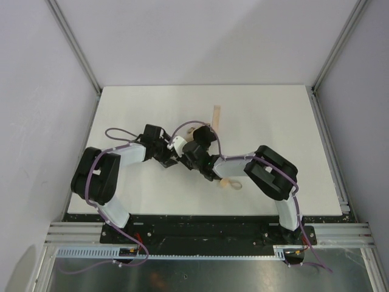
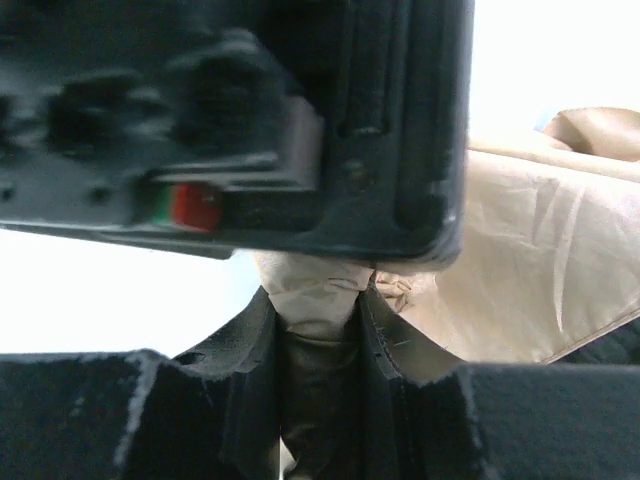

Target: Put away the umbrella

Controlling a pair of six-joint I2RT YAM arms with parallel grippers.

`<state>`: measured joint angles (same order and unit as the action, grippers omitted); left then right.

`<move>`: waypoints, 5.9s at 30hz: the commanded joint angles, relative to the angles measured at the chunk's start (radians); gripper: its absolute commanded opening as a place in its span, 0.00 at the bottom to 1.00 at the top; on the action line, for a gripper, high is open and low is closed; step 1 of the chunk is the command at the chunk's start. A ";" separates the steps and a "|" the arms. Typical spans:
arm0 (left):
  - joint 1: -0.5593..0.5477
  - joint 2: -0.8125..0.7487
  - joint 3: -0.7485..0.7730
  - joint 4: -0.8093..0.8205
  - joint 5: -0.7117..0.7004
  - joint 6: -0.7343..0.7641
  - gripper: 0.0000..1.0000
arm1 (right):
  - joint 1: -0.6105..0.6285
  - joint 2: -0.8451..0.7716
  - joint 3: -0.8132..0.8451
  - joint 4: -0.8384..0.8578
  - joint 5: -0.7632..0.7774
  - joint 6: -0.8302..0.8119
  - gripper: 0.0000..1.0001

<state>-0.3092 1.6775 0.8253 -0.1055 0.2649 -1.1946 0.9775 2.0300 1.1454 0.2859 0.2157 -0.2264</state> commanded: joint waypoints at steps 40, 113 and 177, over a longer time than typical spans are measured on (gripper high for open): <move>0.029 0.054 -0.260 0.337 -0.042 -0.065 0.32 | -0.305 0.167 -0.044 -0.154 -0.973 0.538 0.00; -0.003 -0.004 -0.138 0.154 0.010 0.039 0.96 | -0.275 0.207 -0.039 -0.047 -1.056 0.577 0.00; -0.010 -0.051 -0.155 0.147 0.002 0.114 0.89 | -0.130 0.134 0.038 -0.345 -0.539 0.337 0.00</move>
<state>-0.3077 1.6398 0.6876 0.1818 0.2760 -1.1515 0.9215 2.0533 1.2808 0.0395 0.0525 -0.0238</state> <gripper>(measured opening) 0.801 0.413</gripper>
